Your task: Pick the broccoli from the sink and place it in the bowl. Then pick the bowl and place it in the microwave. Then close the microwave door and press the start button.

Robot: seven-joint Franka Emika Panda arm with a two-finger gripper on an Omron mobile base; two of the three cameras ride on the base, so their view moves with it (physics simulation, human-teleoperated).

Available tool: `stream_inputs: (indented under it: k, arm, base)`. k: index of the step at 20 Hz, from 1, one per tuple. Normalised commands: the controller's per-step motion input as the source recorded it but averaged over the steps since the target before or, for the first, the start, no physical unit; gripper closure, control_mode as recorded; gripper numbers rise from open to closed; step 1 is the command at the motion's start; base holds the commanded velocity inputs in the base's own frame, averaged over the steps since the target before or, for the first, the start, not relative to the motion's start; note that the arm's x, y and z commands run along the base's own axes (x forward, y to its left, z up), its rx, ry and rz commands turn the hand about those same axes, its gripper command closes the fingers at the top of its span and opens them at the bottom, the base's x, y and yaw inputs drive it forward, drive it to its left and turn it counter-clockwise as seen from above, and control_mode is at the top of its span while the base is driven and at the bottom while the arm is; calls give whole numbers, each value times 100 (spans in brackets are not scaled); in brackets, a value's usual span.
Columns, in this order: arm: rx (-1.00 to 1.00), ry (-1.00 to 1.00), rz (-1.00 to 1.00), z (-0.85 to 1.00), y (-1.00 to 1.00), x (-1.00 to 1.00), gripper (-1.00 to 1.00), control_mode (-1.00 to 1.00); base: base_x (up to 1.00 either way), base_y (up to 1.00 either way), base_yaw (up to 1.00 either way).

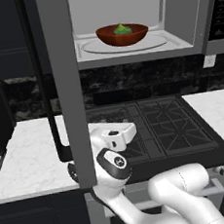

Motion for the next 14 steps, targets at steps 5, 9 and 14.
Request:
stream_inputs:
  k: [5, 9, 14]
  arm:
    - [-1, -11, 0, 1, 67, -12, -100, -100]
    - [-1, -5, 3, 0, 26, -33, -100, -100]
    - [0, -15, 2, 13, 33, -42, -100, -100]
  base:
    - [0, 0, 0]
    - [0, 0, 0]
    - [0, 0, 0]
